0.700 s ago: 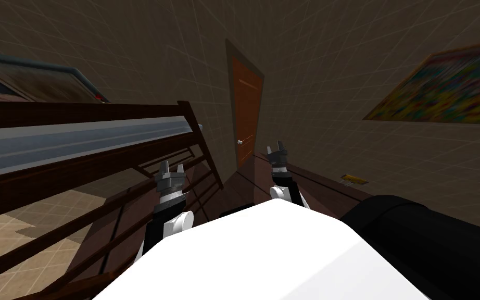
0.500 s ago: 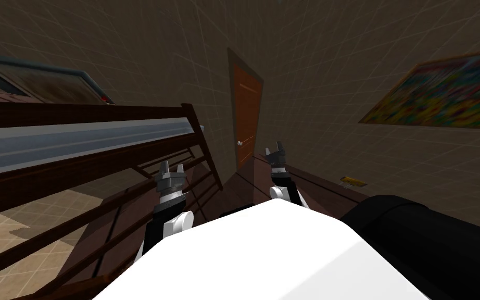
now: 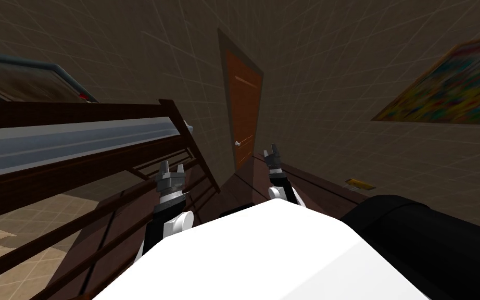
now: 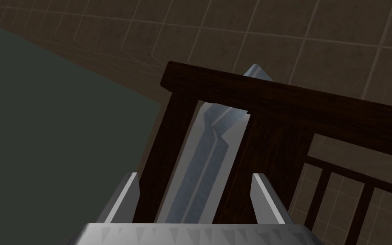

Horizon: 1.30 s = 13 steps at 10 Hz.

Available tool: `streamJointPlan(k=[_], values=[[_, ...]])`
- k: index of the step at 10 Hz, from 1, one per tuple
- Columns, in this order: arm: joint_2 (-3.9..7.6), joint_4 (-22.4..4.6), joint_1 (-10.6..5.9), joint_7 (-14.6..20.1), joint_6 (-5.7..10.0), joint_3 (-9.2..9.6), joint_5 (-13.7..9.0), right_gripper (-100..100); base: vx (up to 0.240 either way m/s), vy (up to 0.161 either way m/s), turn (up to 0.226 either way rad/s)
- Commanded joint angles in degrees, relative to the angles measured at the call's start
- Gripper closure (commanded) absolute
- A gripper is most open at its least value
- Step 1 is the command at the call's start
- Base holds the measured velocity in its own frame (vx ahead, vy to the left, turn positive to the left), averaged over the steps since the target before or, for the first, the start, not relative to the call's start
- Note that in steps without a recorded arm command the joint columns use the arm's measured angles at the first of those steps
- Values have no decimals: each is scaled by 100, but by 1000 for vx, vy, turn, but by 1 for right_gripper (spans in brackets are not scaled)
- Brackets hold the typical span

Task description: Pull the door open

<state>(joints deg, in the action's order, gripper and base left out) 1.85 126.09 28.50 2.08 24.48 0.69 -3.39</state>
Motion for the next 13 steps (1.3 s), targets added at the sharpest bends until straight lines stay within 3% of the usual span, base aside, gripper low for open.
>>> streamJointPlan(k=[1, 4, 13], values=[[42, -163, -14, -176, 88, 15, 91, -100, 121, -94, 19], [136, -604, -123, -594, 258, 26, 318, -100, 109, -129, 15], [284, -1554, -354, -1491, 627, 49, 805, -100, 90, -94, 18]])
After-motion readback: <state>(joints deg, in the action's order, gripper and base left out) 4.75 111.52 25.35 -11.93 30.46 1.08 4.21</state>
